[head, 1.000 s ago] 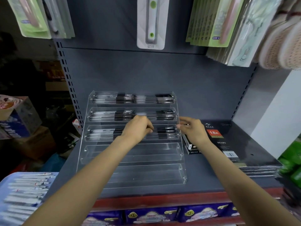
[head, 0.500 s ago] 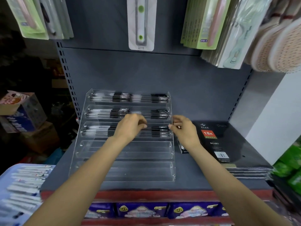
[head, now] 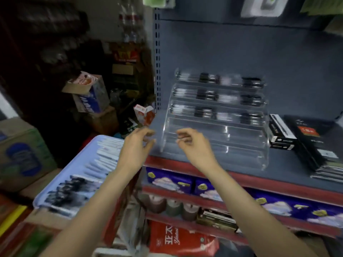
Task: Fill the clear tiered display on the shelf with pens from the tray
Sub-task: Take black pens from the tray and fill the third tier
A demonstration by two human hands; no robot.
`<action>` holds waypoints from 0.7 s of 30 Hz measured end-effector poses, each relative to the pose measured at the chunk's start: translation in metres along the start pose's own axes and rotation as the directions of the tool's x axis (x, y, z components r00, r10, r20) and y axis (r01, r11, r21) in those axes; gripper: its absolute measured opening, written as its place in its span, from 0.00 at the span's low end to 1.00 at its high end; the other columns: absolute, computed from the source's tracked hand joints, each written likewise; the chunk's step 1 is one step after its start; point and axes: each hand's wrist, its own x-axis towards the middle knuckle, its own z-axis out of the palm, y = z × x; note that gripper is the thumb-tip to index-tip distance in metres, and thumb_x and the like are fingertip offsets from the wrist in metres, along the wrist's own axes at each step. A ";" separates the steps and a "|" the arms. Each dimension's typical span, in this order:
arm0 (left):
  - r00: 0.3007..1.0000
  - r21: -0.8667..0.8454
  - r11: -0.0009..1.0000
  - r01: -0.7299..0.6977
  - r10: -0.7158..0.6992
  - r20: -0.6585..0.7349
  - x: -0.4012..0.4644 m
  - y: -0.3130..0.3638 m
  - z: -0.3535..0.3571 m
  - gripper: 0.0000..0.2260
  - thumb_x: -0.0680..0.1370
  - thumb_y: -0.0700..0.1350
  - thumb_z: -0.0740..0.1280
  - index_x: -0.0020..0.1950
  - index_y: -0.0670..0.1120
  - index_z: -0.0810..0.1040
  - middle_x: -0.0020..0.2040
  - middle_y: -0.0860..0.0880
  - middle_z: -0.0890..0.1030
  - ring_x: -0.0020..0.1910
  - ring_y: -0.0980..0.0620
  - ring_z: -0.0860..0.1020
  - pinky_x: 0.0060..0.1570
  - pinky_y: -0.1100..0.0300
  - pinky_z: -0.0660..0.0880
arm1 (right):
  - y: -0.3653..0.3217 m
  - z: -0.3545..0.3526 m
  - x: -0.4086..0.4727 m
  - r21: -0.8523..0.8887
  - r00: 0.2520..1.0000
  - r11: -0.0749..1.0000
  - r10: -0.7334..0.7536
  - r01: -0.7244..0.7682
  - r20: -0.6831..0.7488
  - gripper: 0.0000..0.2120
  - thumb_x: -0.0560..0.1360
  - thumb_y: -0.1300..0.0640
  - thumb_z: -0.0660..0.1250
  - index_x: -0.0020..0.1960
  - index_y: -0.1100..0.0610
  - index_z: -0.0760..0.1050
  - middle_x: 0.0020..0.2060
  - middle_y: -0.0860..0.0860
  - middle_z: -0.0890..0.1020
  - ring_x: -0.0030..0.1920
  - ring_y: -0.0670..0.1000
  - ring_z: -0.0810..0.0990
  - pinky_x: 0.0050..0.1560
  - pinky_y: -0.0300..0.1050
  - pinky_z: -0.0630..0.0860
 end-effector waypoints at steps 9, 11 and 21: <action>0.935 0.166 0.957 0.236 -0.271 0.231 -0.088 -0.210 -0.122 0.10 0.79 0.41 0.64 0.59 0.40 0.78 0.56 0.41 0.81 0.54 0.42 0.78 0.54 0.51 0.73 | -0.053 0.235 -0.046 -0.090 0.935 0.992 0.119 -0.094 0.334 0.15 0.79 0.61 0.60 0.65 0.59 0.72 0.64 0.54 0.75 0.62 0.52 0.75 0.62 0.45 0.71; 0.909 0.196 0.945 0.263 -0.311 0.278 -0.095 -0.248 -0.135 0.09 0.78 0.40 0.64 0.56 0.40 0.79 0.53 0.41 0.82 0.53 0.41 0.78 0.53 0.51 0.74 | -0.059 0.270 -0.050 -0.144 0.899 0.981 0.175 -0.127 0.402 0.17 0.80 0.60 0.59 0.69 0.59 0.68 0.69 0.54 0.71 0.67 0.53 0.71 0.67 0.47 0.67; 0.831 0.310 0.945 0.101 -0.251 0.497 -0.080 -0.342 -0.125 0.14 0.80 0.38 0.59 0.65 0.44 0.75 0.62 0.41 0.76 0.58 0.41 0.75 0.58 0.51 0.72 | -0.031 0.360 -0.016 -0.487 0.847 0.873 0.271 -0.017 0.457 0.18 0.80 0.60 0.59 0.70 0.57 0.67 0.69 0.57 0.68 0.56 0.59 0.77 0.55 0.55 0.76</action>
